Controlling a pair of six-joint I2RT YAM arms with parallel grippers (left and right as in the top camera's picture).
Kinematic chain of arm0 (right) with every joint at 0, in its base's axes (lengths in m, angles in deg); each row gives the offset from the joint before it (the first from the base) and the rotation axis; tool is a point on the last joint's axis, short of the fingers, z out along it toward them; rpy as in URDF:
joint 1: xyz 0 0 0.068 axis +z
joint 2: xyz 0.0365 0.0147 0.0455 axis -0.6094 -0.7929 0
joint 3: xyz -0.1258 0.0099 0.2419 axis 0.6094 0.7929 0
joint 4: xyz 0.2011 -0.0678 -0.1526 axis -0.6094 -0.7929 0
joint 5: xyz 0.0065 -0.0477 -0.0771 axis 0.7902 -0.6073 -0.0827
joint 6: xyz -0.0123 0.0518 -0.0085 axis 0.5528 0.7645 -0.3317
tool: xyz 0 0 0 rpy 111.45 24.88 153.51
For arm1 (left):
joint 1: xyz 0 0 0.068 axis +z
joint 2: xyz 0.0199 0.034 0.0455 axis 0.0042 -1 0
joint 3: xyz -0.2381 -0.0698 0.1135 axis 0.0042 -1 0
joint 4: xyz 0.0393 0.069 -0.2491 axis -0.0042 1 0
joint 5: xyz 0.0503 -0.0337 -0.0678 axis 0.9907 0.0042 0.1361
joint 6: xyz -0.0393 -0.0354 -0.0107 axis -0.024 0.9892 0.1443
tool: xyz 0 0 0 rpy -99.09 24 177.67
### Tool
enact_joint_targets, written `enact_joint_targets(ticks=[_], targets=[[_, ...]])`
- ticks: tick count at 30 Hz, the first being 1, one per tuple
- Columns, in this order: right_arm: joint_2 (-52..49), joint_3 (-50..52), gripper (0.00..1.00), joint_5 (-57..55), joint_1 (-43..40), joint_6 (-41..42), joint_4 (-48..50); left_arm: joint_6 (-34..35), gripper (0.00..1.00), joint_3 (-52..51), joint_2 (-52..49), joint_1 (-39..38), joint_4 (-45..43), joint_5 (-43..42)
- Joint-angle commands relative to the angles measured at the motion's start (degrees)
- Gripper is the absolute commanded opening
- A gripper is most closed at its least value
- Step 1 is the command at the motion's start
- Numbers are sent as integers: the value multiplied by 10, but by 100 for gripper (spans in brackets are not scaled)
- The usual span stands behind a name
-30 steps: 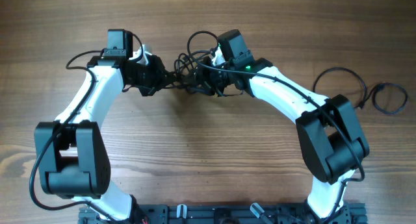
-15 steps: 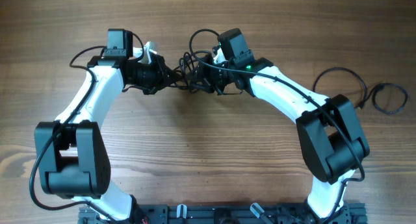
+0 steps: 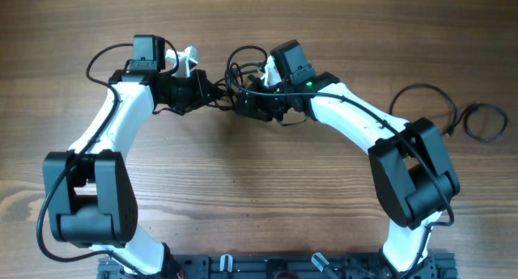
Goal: Untangle cables
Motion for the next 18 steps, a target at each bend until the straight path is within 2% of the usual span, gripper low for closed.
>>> enact_joint_targets(ticks=[1, 3, 6, 10, 13, 16, 18], targets=[[7, 0, 26, -1, -1, 23, -1, -33, 4, -1, 6, -3, 0, -5], [7, 0, 26, -6, 9, 49, 2, -33, 4, -1, 6, -9, -1, -5], [7, 0, 31, -54, 23, 46, 8, -33, 4, -1, 6, -25, -5, -5], [7, 0, 33, -99, 25, 48, 6, -31, 4, -1, 6, -34, -7, -4], [7, 0, 41, -143, 25, 47, -19, -31, 4, -1, 6, -34, -7, -4], [7, 0, 43, -143, 25, 46, -62, -30, 4, -1, 6, -34, -11, -5], [7, 0, 49, -142, 26, 46, -69, -26, 4, -1, 6, -35, -11, -5]])
